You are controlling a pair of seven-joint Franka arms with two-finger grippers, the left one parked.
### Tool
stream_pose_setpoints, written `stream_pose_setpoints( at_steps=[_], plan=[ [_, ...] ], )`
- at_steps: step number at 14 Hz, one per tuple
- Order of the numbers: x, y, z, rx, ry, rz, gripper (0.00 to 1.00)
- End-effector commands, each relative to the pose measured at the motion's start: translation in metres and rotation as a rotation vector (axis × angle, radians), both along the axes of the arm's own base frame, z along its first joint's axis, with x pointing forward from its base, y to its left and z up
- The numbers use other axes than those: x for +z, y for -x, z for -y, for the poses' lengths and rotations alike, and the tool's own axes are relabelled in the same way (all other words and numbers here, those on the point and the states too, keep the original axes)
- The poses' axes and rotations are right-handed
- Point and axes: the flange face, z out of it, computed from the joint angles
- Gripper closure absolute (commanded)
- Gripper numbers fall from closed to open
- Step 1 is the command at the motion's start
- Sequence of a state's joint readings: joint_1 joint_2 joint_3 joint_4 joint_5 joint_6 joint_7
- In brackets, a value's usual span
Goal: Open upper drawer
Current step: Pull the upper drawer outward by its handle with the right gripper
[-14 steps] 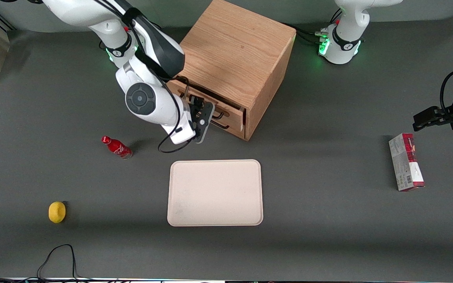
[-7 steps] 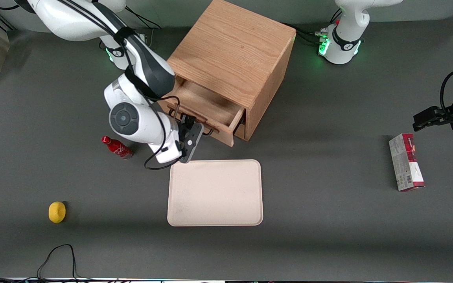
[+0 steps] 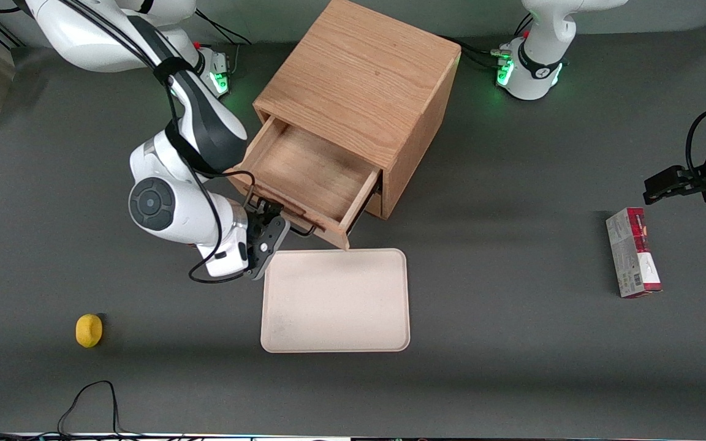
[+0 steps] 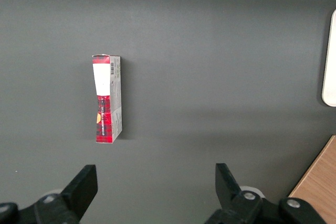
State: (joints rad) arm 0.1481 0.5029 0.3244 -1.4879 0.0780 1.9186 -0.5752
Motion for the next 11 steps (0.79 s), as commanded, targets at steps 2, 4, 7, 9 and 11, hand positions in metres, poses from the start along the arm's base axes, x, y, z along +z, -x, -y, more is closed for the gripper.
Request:
stream_pose_setpoints(
  at_steps=[2,4,7,9,11],
  plan=[
    [0.006,-0.022,0.028,-0.003,0.025,0.025,0.0],
    [0.014,-0.031,0.041,-0.029,0.028,0.046,0.0],
    [0.029,-0.04,0.059,-0.067,0.051,0.08,0.0],
    [0.044,-0.047,0.077,-0.08,0.1,0.129,0.0],
    [0.064,-0.047,0.087,-0.107,0.095,0.136,0.0]
  ],
)
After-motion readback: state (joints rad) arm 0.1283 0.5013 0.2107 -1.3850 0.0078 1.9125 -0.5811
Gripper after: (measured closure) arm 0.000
